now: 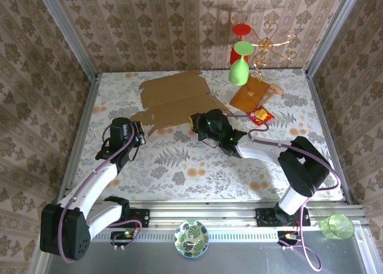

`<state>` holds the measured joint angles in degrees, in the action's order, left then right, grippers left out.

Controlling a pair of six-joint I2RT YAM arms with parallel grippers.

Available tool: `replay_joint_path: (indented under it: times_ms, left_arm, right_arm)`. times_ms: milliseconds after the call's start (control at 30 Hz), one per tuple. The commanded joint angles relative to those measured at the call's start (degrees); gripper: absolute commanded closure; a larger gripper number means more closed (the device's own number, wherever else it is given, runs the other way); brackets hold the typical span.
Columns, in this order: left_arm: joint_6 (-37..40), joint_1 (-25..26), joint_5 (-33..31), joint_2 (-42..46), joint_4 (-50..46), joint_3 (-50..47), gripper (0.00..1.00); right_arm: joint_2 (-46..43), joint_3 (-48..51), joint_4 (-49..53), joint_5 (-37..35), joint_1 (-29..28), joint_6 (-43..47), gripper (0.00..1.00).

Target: Fold the paper box

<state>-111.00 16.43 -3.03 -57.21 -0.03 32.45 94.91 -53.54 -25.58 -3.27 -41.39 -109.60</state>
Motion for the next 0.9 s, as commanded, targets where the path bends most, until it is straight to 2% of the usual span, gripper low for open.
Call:
replay_joint_path:
  times_ms: [0, 33, 133, 200, 267, 433, 533, 700, 867]
  left_arm:
    - [0.6, -0.4, 0.8, 2.4, -2.0, 1.8, 1.0]
    - [2.4, -1.0, 1.5, 2.8, -2.6, 2.5, 0.97]
    - [12.5, -5.7, 6.5, 3.4, -10.8, 7.8, 0.67]
    - [22.4, -10.2, 8.3, 3.5, -18.9, 12.6, 0.59]
    - [31.0, -14.4, 7.5, 3.4, -26.0, 16.3, 0.55]
    - [42.1, -23.4, 9.0, 2.1, -28.3, 16.3, 0.53]
    - [43.8, -27.0, 11.9, 0.7, -27.5, 15.4, 0.53]
    - [45.5, -27.4, 10.7, -0.6, -26.3, 15.9, 0.53]
    - [48.1, -27.2, 13.5, -7.2, -24.0, 18.8, 0.55]
  right_arm:
    - [0.3, -2.1, -0.4, -3.0, 0.6, 1.9, 0.94]
    - [-0.5, -3.0, 1.2, -2.7, 0.9, 3.4, 1.0]
    - [-2.9, -7.2, 8.1, -1.7, 1.7, 6.5, 1.0]
    - [-4.6, -10.6, 13.5, -1.7, 1.9, 8.4, 1.0]
    - [-6.1, -14.3, 18.5, -2.7, 1.8, 10.2, 1.0]
    - [-7.8, -23.6, 28.6, -5.5, 1.3, 9.7, 1.0]
    - [-8.2, -30.3, 38.0, -8.6, -0.3, 6.8, 1.0]
    - [-7.4, -43.7, 52.9, -12.6, -3.8, 2.0, 1.0]
    - [-5.0, -56.2, 65.3, -13.6, -5.9, -0.6, 1.0]
